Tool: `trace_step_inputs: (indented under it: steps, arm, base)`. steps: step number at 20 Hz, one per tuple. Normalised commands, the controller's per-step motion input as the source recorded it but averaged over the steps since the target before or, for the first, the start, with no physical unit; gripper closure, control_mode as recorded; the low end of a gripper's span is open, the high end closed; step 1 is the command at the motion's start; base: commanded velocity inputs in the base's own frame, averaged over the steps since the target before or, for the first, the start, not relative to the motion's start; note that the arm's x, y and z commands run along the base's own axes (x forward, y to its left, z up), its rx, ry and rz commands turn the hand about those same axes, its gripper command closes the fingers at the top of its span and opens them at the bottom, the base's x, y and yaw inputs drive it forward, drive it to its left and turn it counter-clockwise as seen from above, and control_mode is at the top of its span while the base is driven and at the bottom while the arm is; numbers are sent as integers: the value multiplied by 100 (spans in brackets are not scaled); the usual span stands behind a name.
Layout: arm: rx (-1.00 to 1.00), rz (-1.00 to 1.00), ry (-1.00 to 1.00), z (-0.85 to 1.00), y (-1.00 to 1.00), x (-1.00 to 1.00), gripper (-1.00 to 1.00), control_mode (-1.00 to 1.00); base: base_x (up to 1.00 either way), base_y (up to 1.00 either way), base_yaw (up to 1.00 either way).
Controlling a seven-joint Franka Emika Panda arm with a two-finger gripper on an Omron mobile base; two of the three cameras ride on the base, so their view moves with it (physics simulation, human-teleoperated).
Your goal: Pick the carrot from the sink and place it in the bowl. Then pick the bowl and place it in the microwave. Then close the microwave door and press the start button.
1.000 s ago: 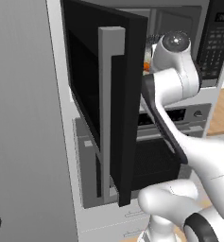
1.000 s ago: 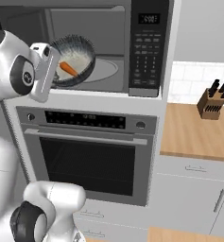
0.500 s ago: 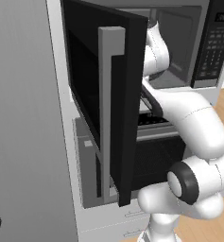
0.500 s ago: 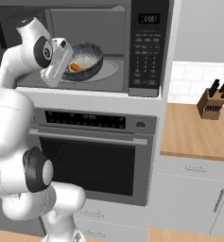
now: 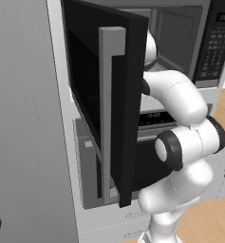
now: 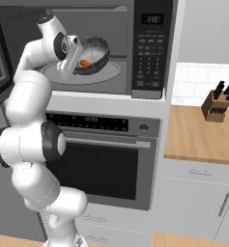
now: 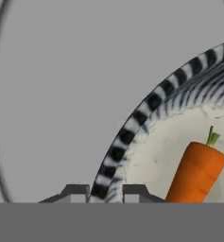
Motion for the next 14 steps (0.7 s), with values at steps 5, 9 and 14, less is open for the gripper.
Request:
trace_step_inputs:
  steps: [5, 9, 14]
  arm:
    - [0, 10, 0, -31, 0, 34, -100, -100]
    - [0, 6, 0, -24, 0, -47, -100, -100]
    - [0, 2, -11, -13, 0, -79, -100, -100]
  base:
    - [0, 0, 0]
    - [0, 0, 0]
    - [0, 0, 0]
